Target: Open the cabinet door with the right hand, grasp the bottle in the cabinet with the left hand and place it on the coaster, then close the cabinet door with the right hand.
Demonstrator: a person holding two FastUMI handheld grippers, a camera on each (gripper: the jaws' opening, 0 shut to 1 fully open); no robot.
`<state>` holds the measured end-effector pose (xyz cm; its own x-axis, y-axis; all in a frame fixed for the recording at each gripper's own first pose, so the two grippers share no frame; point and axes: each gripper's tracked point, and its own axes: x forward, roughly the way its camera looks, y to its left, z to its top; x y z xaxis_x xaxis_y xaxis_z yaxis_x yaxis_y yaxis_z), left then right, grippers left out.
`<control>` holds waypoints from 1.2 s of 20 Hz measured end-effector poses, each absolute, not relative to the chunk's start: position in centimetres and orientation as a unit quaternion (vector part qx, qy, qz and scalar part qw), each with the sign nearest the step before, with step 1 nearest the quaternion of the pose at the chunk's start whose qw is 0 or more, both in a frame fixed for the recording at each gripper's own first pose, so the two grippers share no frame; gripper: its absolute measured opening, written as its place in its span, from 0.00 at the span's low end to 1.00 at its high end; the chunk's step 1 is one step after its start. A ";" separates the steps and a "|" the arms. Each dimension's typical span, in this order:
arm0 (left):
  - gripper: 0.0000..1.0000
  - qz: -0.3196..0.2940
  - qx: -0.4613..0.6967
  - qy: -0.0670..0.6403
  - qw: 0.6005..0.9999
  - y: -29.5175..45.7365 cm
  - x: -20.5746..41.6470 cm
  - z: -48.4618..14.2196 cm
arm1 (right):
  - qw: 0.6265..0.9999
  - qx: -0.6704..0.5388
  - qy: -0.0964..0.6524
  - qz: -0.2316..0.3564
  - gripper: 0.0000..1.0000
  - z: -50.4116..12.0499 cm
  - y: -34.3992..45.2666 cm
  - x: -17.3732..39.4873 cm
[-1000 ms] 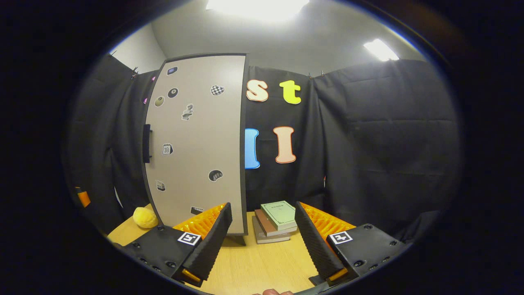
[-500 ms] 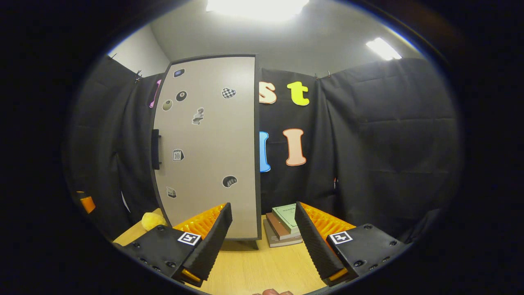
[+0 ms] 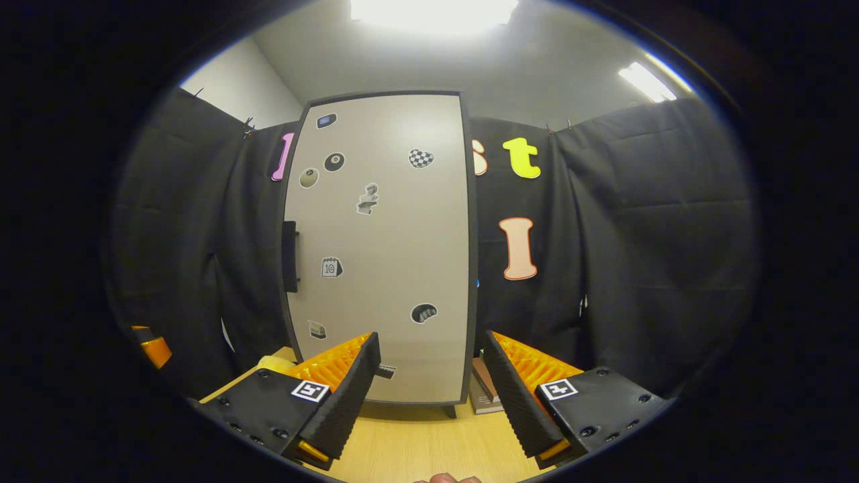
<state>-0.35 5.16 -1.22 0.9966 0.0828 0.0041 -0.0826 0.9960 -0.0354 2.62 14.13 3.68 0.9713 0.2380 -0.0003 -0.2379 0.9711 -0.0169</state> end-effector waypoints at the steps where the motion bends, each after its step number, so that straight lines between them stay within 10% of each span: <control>1: 0.90 0.044 -0.017 -0.004 0.999 5.4 -0.6 -1.2 | 0.992 -0.006 0.002 0.130 0.98 4.1 15.2 2.8; 12: 0.90 0.101 -0.051 0.017 0.993 10.2 -2.4 -2.4 | 0.975 -0.039 -0.073 0.209 0.98 13.9 26.9 7.9; 24: 0.90 0.145 -0.027 0.042 0.988 13.4 -3.3 -3.1 | 0.967 -0.074 -0.011 0.243 0.98 11.3 40.0 14.0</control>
